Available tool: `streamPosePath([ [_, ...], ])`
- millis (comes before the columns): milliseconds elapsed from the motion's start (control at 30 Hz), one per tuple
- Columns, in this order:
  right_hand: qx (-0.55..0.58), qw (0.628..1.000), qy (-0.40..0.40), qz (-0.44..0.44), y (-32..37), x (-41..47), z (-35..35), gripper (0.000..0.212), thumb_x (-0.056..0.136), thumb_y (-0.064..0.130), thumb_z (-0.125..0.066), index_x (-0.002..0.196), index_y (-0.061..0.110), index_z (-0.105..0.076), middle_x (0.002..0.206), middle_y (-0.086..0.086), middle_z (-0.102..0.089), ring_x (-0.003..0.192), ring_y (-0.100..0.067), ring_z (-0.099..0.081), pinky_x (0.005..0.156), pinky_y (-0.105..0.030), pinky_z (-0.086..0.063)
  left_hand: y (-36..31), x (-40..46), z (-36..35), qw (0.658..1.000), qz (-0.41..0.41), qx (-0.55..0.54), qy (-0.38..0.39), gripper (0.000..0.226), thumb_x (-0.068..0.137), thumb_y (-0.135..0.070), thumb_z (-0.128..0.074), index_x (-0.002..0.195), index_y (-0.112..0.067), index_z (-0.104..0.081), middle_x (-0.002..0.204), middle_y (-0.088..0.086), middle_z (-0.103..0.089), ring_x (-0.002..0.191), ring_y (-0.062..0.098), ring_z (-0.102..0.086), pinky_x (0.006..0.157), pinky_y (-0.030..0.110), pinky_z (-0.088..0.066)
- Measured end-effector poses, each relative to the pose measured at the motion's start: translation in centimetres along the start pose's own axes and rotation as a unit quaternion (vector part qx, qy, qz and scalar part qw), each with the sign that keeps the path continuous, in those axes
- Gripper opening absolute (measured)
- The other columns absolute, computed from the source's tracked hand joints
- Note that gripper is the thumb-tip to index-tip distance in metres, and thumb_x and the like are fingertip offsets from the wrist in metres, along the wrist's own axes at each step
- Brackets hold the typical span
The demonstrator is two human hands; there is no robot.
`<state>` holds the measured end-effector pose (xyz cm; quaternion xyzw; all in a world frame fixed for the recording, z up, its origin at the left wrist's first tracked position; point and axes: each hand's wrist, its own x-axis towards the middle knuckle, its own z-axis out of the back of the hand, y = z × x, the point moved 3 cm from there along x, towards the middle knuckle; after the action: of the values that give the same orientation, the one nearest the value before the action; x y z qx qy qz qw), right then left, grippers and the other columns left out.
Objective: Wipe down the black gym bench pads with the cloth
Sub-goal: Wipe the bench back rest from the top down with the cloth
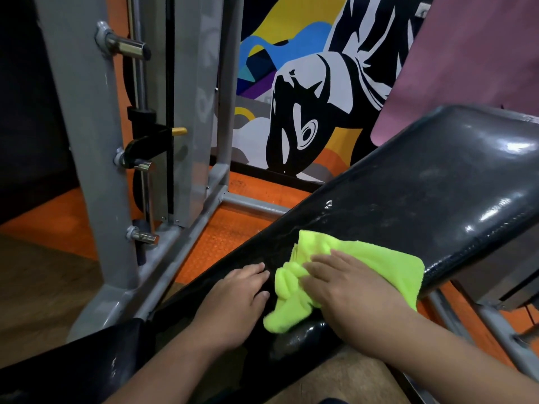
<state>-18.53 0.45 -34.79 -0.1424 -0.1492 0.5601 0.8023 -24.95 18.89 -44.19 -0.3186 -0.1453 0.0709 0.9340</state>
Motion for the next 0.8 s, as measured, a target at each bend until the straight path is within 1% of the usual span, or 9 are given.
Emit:
streamPosePath([
  [100, 0.005, 1.000, 0.018, -0.013, -1.0, 0.0, 1.1, 0.038, 0.073, 0.024, -0.062, 0.109, 0.028, -0.071, 0.116, 0.005, -0.070, 0.118, -0.020, -0.061, 0.108, -0.039, -0.041, -0.1, -0.3, 0.0, 1.000, -0.003, 0.003, -0.002, 0.049, 0.099, -0.041, -0.044, 0.147, -0.034, -0.036, 0.155, -0.024, -0.025, 0.143, 0.002, -0.021, 0.116, 0.027, -0.022],
  [200, 0.000, 0.998, 0.051, -0.030, -1.2, 2.2, 1.1, 0.035, 0.083, 0.025, -0.059, 0.118, 0.026, -0.065, 0.125, 0.002, -0.063, 0.127, -0.023, -0.050, 0.116, -0.040, -0.027, -0.2, -0.4, 0.1, 1.000, 0.004, -0.004, -0.006, 0.050, 0.099, -0.039, -0.044, 0.148, -0.034, -0.033, 0.156, -0.023, -0.022, 0.143, 0.002, -0.019, 0.116, 0.025, -0.021],
  [233, -0.001, 0.998, 0.056, -0.023, -0.8, 2.3, 0.9, 0.035, 0.084, 0.026, -0.059, 0.119, 0.026, -0.064, 0.126, 0.002, -0.062, 0.128, -0.023, -0.049, 0.117, -0.040, -0.026, -0.2, -0.4, 0.1, 1.000, 0.002, -0.003, -0.001, 0.050, 0.099, -0.039, -0.043, 0.148, -0.035, -0.033, 0.156, -0.024, -0.021, 0.144, 0.002, -0.018, 0.116, 0.026, -0.021],
  [367, 0.009, 0.998, 0.056, -0.019, -1.1, 1.4, 1.1, 0.035, 0.085, 0.024, -0.052, 0.118, 0.027, -0.065, 0.124, 0.004, -0.063, 0.126, -0.021, -0.051, 0.114, -0.037, -0.033, -0.1, -0.7, 0.6, 1.000, -0.006, 0.002, 0.012, 0.050, 0.099, -0.044, -0.042, 0.148, -0.036, -0.033, 0.155, -0.027, -0.017, 0.145, 0.001, -0.015, 0.117, 0.027, -0.020],
  [500, 0.003, 0.998, 0.049, -0.032, -0.8, 3.7, 1.0, 0.038, 0.093, 0.023, -0.044, 0.129, 0.025, -0.058, 0.136, 0.001, -0.056, 0.136, -0.023, -0.040, 0.119, -0.039, -0.019, 0.5, -1.3, 0.9, 1.000, 0.004, 0.010, 0.005, 0.048, 0.099, -0.042, -0.043, 0.146, -0.035, -0.037, 0.155, -0.023, -0.023, 0.144, 0.002, -0.018, 0.116, 0.027, -0.023],
  [567, 0.011, 0.998, 0.056, -0.018, -0.4, 3.2, 0.6, 0.038, 0.092, 0.023, -0.044, 0.128, 0.025, -0.059, 0.136, 0.001, -0.056, 0.136, -0.023, -0.040, 0.119, -0.038, -0.020, 1.2, -1.5, 1.0, 1.000, 0.023, 0.018, -0.001, 0.047, 0.099, -0.042, -0.043, 0.145, -0.034, -0.040, 0.154, -0.021, -0.026, 0.142, 0.003, -0.020, 0.115, 0.028, -0.025],
  [633, 0.018, 0.998, 0.062, -0.027, -0.8, 3.2, 0.8, 0.038, 0.091, 0.022, -0.045, 0.125, 0.025, -0.060, 0.133, 0.002, -0.058, 0.132, -0.021, -0.044, 0.116, -0.038, -0.026, 2.1, -1.7, 1.0, 0.999, 0.040, 0.025, -0.008, 0.046, 0.099, -0.043, -0.043, 0.144, -0.033, -0.042, 0.154, -0.020, -0.029, 0.142, 0.004, -0.023, 0.113, 0.027, -0.025],
  [700, -0.004, 0.998, 0.048, -0.034, -0.8, 4.3, 1.0, 0.036, 0.091, 0.021, -0.045, 0.124, 0.025, -0.060, 0.131, 0.001, -0.059, 0.129, -0.022, -0.046, 0.113, -0.039, -0.030, 2.6, -1.9, 0.7, 0.999, 0.050, 0.020, -0.004, 0.048, 0.099, -0.043, -0.042, 0.145, -0.034, -0.039, 0.154, -0.020, -0.028, 0.142, 0.005, -0.022, 0.114, 0.028, -0.025],
  [800, -0.021, 0.998, 0.055, -0.021, 0.1, 5.3, 0.4, 0.035, 0.093, 0.023, -0.046, 0.126, 0.024, -0.059, 0.136, -0.001, -0.057, 0.133, -0.025, -0.044, 0.114, -0.041, -0.028, 3.1, -2.2, 0.2, 0.999, 0.049, 0.015, 0.004, 0.049, 0.099, -0.043, -0.044, 0.146, -0.038, -0.036, 0.154, -0.024, -0.027, 0.142, 0.003, -0.022, 0.115, 0.030, -0.027],
])
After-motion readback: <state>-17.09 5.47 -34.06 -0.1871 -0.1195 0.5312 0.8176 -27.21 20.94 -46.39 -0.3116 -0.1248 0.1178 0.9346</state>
